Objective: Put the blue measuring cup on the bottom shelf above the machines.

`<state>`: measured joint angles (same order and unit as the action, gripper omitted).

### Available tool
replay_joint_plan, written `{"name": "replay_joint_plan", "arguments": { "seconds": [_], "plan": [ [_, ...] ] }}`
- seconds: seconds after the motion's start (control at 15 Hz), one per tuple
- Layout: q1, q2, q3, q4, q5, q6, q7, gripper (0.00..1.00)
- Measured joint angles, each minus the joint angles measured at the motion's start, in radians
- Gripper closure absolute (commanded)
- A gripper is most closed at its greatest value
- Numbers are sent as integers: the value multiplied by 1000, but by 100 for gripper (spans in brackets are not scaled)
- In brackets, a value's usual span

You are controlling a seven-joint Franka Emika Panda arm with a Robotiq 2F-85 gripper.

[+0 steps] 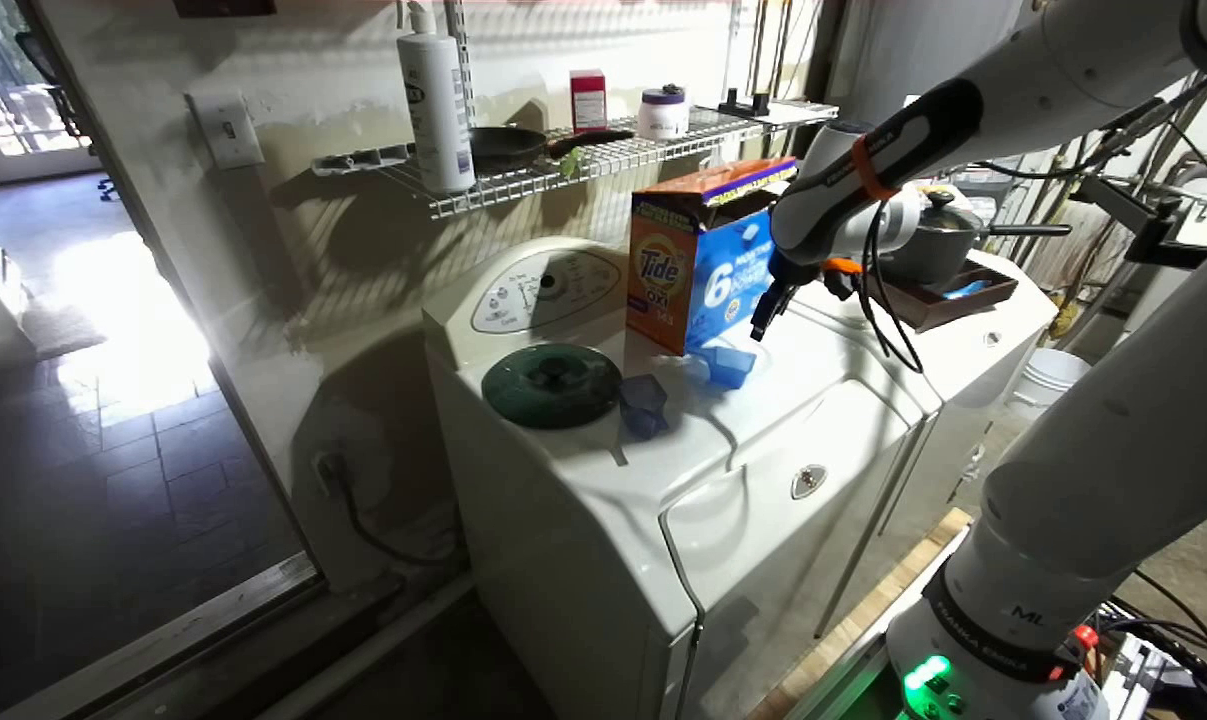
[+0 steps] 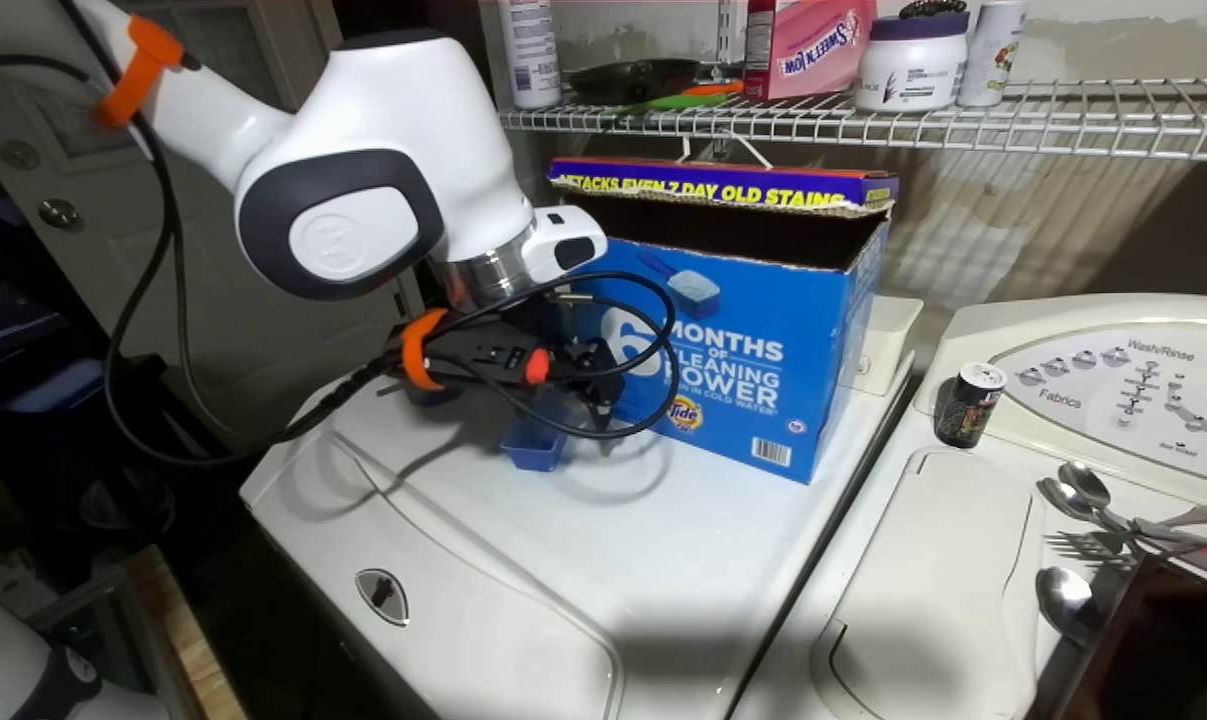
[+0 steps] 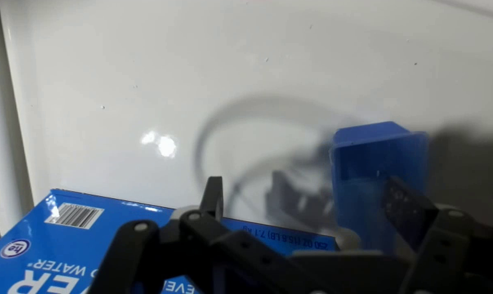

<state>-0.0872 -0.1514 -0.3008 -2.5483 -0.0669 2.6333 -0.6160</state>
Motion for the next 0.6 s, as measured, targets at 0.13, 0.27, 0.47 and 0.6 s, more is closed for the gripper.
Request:
{"name": "replay_joint_plan", "arguments": {
  "seconds": [0.13, 0.27, 0.47, 0.6],
  "plan": [
    [6, 44, 7, 25, 43, 10, -44, 0],
    [7, 86, 20, 50, 89, 10, -87, 6],
    [6, 146, 45, 84, 162, 10, -151, 41],
    [0, 181, 66, 106, 198, 10, -183, 56]
  ]
}}
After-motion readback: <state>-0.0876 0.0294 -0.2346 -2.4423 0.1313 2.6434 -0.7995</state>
